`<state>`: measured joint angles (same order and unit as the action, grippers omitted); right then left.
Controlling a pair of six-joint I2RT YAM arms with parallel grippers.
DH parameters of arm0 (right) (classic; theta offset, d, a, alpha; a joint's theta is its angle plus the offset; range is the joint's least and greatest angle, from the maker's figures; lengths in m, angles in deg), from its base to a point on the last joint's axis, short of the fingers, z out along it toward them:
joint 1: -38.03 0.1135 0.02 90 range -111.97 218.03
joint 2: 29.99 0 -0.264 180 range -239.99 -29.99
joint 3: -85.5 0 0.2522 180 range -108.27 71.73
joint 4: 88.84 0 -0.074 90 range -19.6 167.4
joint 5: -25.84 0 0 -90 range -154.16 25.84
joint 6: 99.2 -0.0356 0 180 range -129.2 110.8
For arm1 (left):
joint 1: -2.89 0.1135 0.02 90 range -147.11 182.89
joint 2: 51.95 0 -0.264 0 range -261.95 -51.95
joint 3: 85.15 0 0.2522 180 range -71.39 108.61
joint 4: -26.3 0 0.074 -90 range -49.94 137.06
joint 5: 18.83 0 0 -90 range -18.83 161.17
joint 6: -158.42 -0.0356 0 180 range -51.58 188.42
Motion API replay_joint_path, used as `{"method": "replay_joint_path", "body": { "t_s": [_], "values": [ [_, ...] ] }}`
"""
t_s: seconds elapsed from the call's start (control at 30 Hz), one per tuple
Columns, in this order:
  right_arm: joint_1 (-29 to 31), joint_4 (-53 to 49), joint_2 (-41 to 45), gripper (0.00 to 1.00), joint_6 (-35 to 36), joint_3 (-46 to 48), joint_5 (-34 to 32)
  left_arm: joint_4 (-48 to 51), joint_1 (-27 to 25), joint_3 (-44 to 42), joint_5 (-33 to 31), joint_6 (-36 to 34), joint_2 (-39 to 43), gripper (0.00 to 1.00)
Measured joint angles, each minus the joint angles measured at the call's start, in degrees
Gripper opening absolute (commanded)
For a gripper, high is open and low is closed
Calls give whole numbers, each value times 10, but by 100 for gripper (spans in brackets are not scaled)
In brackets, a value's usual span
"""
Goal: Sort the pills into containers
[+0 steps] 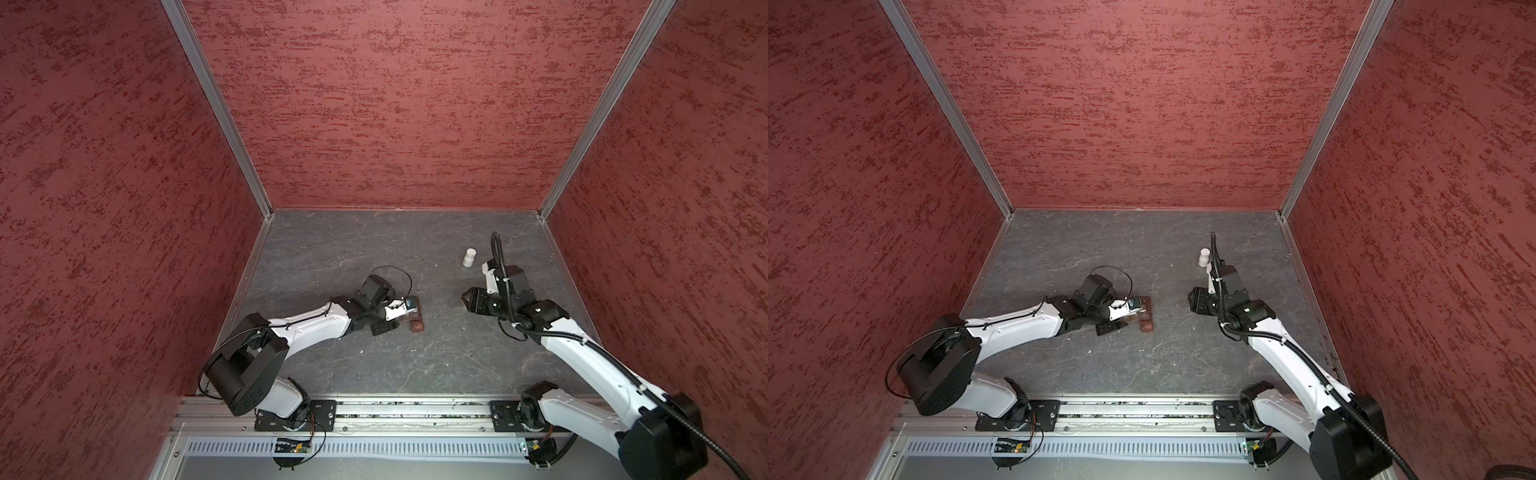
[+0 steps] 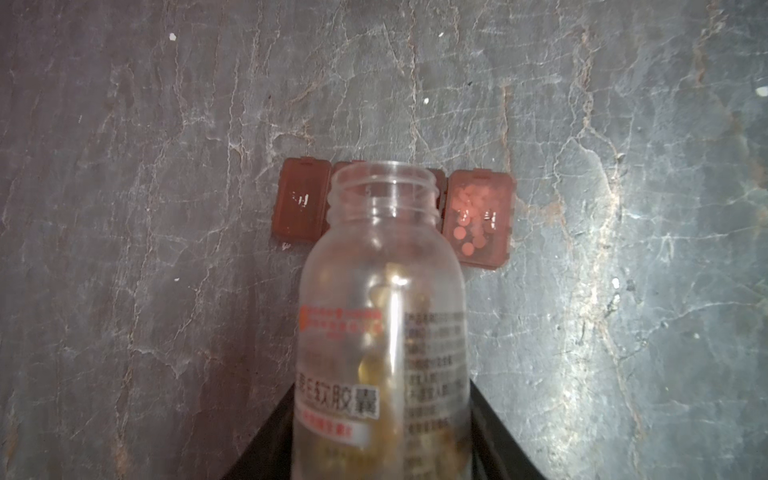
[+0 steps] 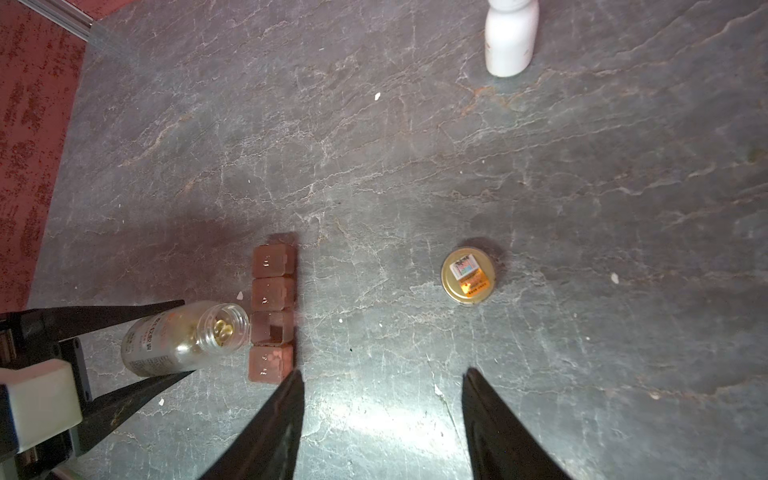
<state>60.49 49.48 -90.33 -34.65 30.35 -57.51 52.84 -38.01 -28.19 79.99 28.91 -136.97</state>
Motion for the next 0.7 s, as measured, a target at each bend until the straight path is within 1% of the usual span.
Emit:
{"method": "replay_joint_path", "body": {
  "t_s": [0.47,0.7],
  "values": [
    [0,3,0,62,4,4,0,40,-13,31,-18,-17,-3,0],
    [0,3,0,62,4,11,0,59,-13,44,-26,-26,-21,0]
  ]
}}
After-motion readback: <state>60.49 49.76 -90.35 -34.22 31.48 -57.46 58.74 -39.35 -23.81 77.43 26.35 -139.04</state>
